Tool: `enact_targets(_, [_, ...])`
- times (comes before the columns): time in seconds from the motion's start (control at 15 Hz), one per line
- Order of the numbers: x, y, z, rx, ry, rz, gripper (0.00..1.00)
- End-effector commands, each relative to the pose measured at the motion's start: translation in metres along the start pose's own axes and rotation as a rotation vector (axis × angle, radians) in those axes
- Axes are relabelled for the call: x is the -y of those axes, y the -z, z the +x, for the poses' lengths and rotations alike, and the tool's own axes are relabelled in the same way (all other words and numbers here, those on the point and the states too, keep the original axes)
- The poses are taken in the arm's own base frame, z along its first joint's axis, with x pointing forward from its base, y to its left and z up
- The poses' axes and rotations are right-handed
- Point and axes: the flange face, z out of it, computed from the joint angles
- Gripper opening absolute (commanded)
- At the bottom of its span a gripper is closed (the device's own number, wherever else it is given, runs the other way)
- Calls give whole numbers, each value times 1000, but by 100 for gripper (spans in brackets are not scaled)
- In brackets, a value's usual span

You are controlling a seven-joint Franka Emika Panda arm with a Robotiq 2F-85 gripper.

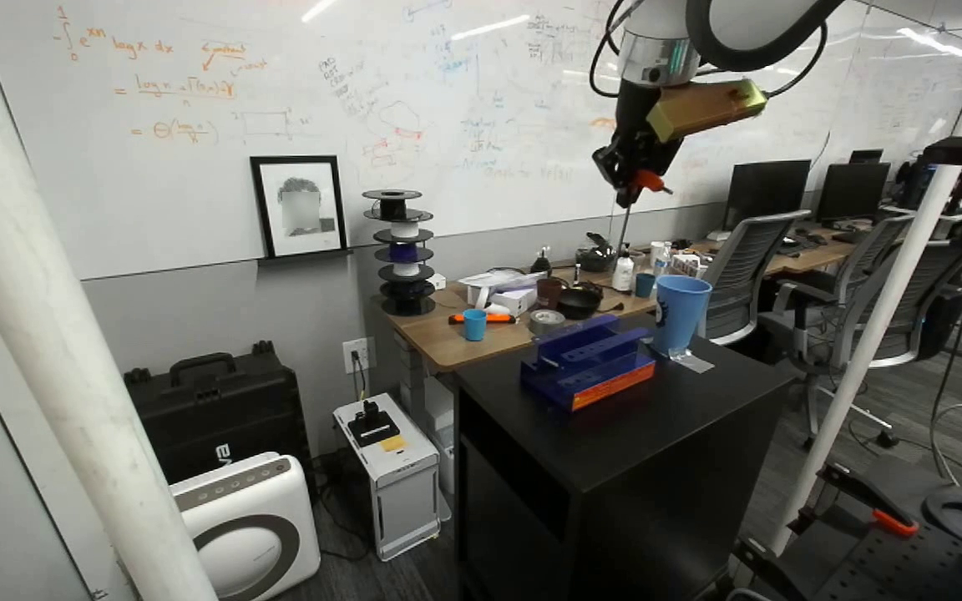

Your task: Put the orange object inside the blue cup

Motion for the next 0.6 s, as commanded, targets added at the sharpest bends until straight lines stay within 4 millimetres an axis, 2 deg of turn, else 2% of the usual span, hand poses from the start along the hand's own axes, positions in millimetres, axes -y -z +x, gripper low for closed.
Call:
enact_targets(0.0, [-55,-14,10,-1,-103,-93,6])
enact_targets(0.13, [-79,-37,12,31,-142,-120,6])
enact_targets(0.27, [-95,-61,12,74,-168,-129,6])
enact_targets(0.53, [-96,-108,3,169,-177,-132,6])
